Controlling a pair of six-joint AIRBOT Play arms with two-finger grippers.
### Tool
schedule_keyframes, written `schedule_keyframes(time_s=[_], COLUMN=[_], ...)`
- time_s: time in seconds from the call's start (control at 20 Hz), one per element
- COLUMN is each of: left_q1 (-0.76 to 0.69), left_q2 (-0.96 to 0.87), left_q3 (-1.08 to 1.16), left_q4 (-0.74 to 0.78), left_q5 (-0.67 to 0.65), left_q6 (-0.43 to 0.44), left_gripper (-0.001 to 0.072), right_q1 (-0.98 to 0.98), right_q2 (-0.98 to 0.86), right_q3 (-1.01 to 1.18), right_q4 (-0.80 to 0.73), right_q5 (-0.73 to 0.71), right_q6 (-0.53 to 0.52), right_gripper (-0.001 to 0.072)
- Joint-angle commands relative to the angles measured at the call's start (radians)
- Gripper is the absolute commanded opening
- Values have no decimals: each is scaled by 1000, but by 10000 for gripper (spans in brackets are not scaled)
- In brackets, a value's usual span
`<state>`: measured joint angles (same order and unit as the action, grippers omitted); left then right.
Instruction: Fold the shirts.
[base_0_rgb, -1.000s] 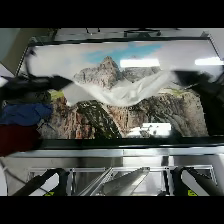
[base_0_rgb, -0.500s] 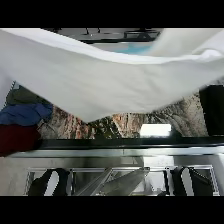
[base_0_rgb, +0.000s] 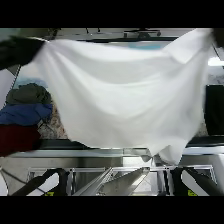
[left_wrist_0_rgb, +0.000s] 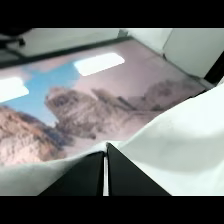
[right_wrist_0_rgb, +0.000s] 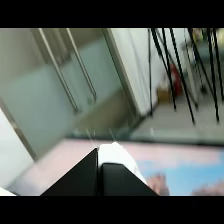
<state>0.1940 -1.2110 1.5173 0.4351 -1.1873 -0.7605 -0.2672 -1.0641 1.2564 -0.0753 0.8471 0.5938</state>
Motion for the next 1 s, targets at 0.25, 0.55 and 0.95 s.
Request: schedule_keyframes(time_s=[0.25,0.55,0.95], left_q1=[-56,35,194], left_q2=[-608,-745,-616], left_q3=[115,360,250], left_q4=[87,127,285], left_q5=[169,-37,-538], left_q6=[112,-135,-423], left_gripper=[24,706,434], right_q1=[138,76,-200], right_q2=[-650,-709,-432], right_q3=[54,105,28], right_q4=[192,221,-419], right_q5=[-329,-119,334], right_q6=[-158,-172,262], right_gripper=[18,401,294])
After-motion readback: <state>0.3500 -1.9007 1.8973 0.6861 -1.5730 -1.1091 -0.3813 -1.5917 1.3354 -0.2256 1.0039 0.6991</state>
